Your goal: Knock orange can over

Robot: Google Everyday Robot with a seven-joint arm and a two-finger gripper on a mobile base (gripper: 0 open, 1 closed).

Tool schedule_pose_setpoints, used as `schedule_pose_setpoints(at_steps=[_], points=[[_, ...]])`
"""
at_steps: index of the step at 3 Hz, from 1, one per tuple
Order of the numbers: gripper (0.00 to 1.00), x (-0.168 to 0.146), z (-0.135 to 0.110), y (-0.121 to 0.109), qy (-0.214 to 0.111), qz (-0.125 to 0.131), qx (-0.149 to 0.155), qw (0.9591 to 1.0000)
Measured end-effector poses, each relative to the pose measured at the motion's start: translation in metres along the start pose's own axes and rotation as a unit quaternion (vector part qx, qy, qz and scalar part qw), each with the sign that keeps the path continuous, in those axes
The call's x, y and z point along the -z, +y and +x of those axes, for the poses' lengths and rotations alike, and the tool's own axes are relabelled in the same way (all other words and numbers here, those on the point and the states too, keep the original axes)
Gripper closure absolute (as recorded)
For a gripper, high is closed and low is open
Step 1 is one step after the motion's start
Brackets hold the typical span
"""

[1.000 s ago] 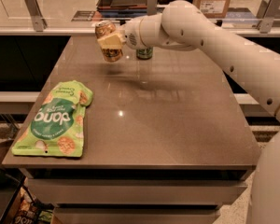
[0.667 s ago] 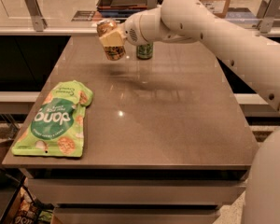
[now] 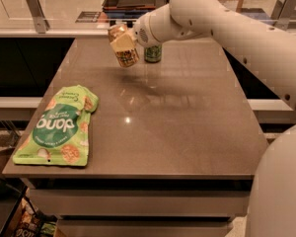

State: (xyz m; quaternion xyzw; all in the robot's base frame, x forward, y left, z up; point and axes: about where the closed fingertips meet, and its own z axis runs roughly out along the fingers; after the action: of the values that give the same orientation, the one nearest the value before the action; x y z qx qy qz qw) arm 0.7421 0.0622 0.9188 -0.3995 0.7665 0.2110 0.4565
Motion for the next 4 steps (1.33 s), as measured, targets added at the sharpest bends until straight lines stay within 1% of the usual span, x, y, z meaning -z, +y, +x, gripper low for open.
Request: schedule_pose_setpoints(at_steps=[1,2,3,4], points=[[1.00,-0.001,0.009,0.003,0.041,0.009,0.000,0.9991],[1.00,-0.004,0.014,0.000,0.098,0.027,0.005,0.9948],[1.00,-0.009,0.018,-0.002,0.141,0.037,0.011,0.9893],[1.00,-0.014,0.020,-0.002,0.176,0.040,0.018,0.9835]])
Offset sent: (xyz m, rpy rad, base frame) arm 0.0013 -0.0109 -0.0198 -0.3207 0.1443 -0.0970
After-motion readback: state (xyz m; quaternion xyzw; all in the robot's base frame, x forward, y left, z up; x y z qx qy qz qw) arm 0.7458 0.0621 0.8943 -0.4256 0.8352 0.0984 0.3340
